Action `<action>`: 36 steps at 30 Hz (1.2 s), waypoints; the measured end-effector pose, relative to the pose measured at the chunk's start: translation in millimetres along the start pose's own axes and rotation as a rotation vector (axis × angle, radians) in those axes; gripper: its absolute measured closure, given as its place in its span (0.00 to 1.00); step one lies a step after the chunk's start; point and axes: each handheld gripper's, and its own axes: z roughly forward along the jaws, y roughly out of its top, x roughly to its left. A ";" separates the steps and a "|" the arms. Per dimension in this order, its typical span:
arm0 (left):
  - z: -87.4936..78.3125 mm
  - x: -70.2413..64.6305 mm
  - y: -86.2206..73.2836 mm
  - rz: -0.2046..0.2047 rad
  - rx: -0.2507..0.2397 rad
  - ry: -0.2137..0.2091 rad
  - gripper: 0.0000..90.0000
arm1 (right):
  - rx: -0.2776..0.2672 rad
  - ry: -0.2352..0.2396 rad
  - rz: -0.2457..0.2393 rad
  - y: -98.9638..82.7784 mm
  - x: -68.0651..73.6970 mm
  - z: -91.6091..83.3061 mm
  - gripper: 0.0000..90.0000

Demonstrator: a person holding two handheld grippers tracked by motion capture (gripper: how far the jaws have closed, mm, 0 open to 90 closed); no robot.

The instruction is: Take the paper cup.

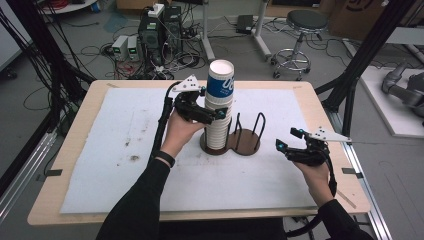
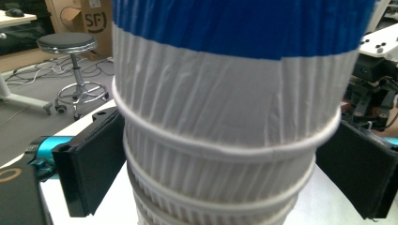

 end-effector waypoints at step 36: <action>0.2 0.9 -1.2 0.002 0.002 0.014 0.12 | -0.117 0.176 -0.133 119.2 42.7 17.3 0.21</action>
